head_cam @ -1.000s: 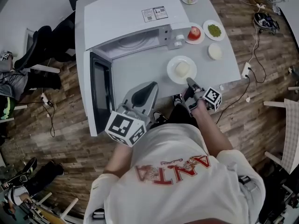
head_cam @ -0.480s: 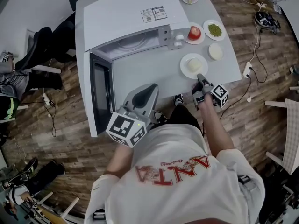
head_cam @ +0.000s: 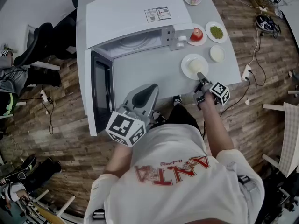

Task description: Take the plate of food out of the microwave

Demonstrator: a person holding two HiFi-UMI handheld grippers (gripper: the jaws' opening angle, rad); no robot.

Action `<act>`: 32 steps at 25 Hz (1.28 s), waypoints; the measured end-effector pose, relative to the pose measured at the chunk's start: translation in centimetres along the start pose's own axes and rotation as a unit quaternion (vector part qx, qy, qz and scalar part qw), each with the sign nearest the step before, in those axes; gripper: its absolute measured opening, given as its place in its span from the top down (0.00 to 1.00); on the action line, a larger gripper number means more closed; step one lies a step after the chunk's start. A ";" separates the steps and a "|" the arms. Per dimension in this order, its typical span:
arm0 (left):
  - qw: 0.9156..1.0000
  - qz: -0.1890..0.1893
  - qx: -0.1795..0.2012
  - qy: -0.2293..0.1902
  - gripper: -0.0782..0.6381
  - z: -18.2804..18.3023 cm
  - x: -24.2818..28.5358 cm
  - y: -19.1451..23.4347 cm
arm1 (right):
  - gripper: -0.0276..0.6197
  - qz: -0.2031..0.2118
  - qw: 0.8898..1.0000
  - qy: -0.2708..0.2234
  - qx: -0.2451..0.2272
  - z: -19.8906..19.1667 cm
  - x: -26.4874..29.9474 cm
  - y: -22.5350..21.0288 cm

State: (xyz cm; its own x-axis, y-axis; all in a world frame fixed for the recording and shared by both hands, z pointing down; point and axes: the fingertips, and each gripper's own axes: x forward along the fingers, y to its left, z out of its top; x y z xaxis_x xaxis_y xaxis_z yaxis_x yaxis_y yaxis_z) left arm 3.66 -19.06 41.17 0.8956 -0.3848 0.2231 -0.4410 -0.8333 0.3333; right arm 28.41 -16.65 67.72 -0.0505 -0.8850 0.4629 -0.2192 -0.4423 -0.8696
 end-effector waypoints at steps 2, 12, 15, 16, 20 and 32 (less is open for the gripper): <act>1.000 -0.002 -0.002 0.000 0.88 0.0 0.0 0.0 | 0.75 -0.011 0.999 0.017 -0.033 -0.2 0.1 0.2; 1.000 0.000 -0.008 -0.005 0.88 0.1 -0.2 0.3 | 0.59 -0.112 0.925 0.152 -0.329 -3.1 0.4 -0.6; 1.000 -0.002 -0.020 -0.010 0.88 0.0 -0.3 0.5 | 0.58 -0.138 0.889 0.184 -0.396 -3.5 0.2 -1.2; 1.000 -0.002 -0.023 -0.011 0.88 0.0 -0.4 0.6 | 0.57 -0.146 0.876 0.193 -0.417 -3.6 0.1 -1.4; 0.999 -0.003 -0.031 -0.015 0.88 0.1 -0.6 0.5 | 0.57 -0.173 0.835 0.211 -0.479 -3.6 -0.4 -1.8; 0.999 0.015 -0.003 -0.045 0.88 1.9 -1.6 0.5 | 0.95 -0.051 0.863 0.074 -0.497 -1.3 -2.4 8.5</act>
State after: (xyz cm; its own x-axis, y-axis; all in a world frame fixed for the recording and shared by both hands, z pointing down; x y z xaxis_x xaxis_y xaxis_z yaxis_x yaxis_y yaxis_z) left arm 2.14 -19.67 39.24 0.8836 -0.4438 0.1490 -0.4675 -0.8185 0.3339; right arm 25.38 -18.14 59.42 -0.0889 -0.7881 0.6091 -0.9537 -0.1091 -0.2803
